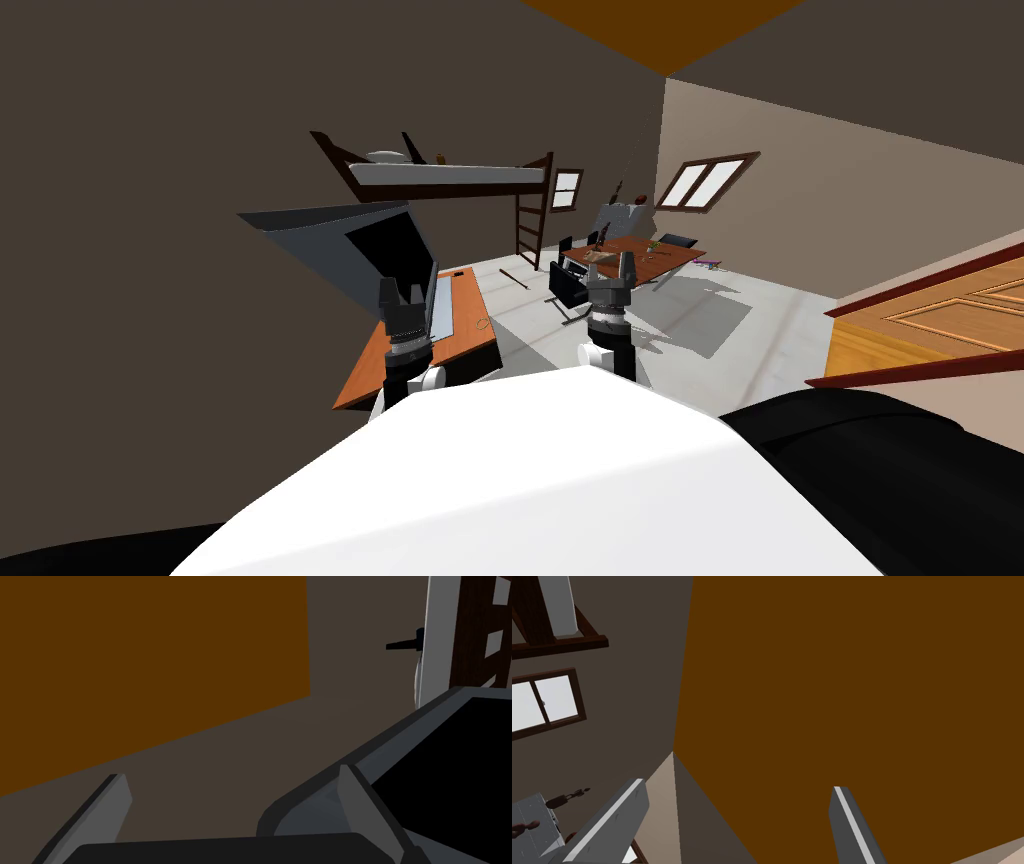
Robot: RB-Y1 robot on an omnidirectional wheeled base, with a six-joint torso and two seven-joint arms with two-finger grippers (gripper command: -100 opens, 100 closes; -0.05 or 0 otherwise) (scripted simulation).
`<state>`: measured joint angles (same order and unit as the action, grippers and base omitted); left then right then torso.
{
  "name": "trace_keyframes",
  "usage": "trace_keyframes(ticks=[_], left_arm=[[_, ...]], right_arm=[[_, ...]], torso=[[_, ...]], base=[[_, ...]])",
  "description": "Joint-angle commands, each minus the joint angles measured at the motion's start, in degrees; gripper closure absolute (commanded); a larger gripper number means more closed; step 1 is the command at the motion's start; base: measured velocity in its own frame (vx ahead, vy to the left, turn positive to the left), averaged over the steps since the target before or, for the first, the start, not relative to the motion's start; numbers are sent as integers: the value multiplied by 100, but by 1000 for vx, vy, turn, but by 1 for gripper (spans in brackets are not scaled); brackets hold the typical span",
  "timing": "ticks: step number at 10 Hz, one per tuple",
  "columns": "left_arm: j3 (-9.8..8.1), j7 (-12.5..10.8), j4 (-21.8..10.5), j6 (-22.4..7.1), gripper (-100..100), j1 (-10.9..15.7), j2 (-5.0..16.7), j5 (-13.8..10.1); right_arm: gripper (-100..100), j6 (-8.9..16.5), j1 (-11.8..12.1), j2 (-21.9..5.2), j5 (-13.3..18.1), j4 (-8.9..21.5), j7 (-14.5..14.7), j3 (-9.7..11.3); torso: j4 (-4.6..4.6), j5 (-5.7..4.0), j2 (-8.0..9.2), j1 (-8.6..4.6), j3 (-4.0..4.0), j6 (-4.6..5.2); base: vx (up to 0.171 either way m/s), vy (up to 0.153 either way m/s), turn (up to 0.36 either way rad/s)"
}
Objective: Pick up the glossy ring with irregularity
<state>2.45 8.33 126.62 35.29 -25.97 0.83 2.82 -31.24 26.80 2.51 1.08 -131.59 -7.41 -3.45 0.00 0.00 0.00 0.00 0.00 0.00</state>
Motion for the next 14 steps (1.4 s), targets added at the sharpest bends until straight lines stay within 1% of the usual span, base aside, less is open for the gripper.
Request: trace_keyframes(ticks=[1,3,6,7,10,11,12,13,14], left_arm=[[-20,-34,-57,-96,-100,20,166,-12],[-63,-113,-185,-314,-100,62,406,-42],[-159,-301,-474,-806,-100,151,754,-113],[-159,-301,-474,-821,-100,151,754,-113],[-274,-555,-852,-1449,-100,240,1065,-212],[-274,-555,-852,-1483,-100,240,1065,-212],[-316,-649,-991,-1676,-100,272,1162,-250],[-316,-649,-991,-1729,-100,272,1162,-250],[-359,-747,-1135,-1979,-100,305,1253,-290]], right_arm=[[0,0,0,0,0,0,0,0],[0,0,0,0,0,0,0,0],[0,0,1,1,0,0,0,1],[0,0,1,1,0,0,0,1],[0,0,1,1,0,0,0,1],[0,0,1,1,0,0,0,1],[0,0,1,1,0,-1,0,1],[0,0,1,1,0,0,0,1],[0,0,0,1,0,0,0,1]], torso=[[0,0,0,0,0,0],[-2,-3,-11,-14,-6,0],[-7,-8,-29,-39,-17,0],[-8,-10,-34,-44,-20,0],[-5,-7,-25,-31,-14,0],[-8,-8,-35,-41,-20,0],[-7,-9,-27,-37,-16,0],[-6,-8,-25,-32,-14,0],[-5,-7,-19,-27,-12,0]], base=[[13,-22,15],[37,-57,26],[75,-104,38],[44,-72,18],[62,-91,39],[60,-100,21],[54,-82,30],[39,-72,18],[40,-95,32]])
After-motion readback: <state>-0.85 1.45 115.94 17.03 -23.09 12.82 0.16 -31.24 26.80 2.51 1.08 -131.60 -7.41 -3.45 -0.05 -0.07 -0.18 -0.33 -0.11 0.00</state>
